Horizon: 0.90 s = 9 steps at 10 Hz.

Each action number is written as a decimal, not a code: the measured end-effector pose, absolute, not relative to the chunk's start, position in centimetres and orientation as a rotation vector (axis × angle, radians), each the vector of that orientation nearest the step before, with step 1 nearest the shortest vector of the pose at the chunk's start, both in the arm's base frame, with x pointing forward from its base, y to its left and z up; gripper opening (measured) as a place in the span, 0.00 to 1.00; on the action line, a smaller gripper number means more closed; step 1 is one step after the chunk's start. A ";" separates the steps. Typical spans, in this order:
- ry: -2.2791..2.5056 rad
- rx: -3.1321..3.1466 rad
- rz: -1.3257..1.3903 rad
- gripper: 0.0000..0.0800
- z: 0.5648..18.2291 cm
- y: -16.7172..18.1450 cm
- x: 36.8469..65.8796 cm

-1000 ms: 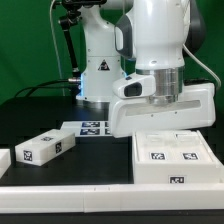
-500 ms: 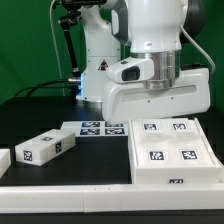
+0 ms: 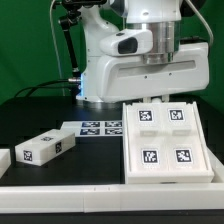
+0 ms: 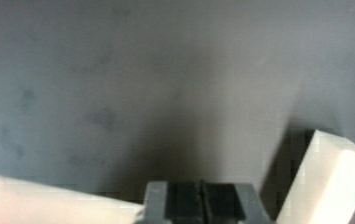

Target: Assemble cabinet

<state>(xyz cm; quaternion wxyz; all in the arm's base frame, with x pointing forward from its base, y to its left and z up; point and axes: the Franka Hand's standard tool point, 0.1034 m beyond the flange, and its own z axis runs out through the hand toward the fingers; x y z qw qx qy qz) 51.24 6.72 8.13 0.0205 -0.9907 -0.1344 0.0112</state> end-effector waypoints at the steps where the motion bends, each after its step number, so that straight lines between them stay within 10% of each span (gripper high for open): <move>1: -0.417 -3.072 0.035 0.00 8.1 6.7 51.2; 3: -0.428 -3.069 0.036 0.00 6.9 6.3 50.8; 9: -0.484 -3.064 0.122 0.00 11.4 5.4 53.1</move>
Offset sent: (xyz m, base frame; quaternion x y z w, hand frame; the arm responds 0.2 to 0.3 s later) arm 0.0057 -0.0114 0.0257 0.0140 -0.0195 -0.0239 0.9994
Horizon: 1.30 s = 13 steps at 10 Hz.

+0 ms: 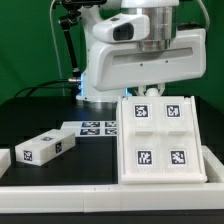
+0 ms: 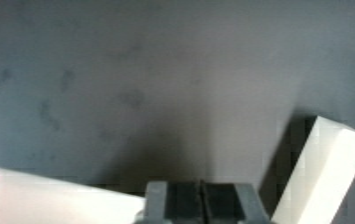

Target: Assemble cabinet

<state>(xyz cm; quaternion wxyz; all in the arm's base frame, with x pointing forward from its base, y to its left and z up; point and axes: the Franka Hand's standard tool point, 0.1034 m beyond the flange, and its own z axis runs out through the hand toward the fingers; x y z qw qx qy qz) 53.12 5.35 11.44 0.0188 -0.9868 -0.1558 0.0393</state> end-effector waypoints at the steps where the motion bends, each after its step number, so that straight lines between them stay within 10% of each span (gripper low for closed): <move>1: -0.487 -3.063 0.131 0.00 11.9 5.4 53.5; 13: -0.497 -3.063 0.108 0.00 14.3 5.9 56.1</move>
Offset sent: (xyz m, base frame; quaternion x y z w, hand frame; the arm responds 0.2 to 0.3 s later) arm 0.0000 0.0000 0.0000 0.0000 0.0000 0.0000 1.0000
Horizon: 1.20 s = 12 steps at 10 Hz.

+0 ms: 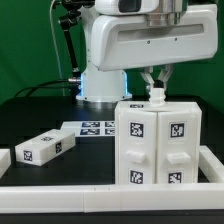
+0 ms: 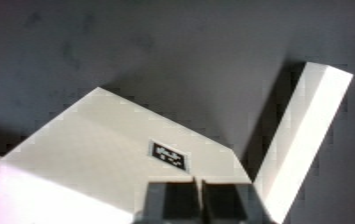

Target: Assemble cabinet

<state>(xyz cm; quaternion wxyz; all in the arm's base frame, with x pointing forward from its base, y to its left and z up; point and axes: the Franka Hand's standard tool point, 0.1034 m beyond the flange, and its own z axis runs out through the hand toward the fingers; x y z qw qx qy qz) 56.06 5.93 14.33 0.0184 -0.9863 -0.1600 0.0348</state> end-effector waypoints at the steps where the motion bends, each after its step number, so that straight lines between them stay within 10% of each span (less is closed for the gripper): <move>1: -0.497 -3.063 0.109 0.15 14.3 5.9 56.0; 7: -0.383 -3.092 0.127 0.93 13.3 3.9 53.5; 12: -0.357 -3.127 0.057 1.00 11.2 -1.9 50.5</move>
Offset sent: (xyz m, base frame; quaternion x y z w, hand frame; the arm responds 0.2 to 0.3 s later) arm 0.0000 0.0000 0.0000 0.0000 0.0000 0.0000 1.0000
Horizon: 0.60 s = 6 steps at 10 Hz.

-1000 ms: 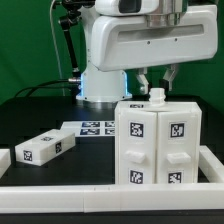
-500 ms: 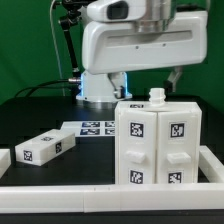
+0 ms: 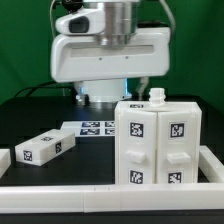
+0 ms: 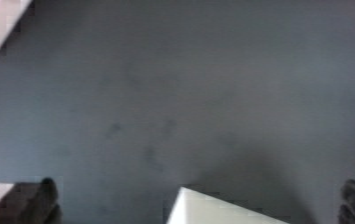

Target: Assemble cabinet

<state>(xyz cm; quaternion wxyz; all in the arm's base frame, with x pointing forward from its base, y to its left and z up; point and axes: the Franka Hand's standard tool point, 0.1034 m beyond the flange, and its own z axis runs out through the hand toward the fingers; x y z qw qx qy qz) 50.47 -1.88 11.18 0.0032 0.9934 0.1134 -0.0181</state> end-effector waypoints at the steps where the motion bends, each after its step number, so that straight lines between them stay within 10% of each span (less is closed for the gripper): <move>1: 0.374 3.108 -0.049 1.00 11.1 -2.8 50.3; 6: 0.412 3.099 -0.047 1.00 11.1 -4.6 50.3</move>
Offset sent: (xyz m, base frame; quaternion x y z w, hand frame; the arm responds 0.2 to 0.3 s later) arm -0.0067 -0.0392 0.0025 -0.0048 -0.0119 -0.0396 0.9991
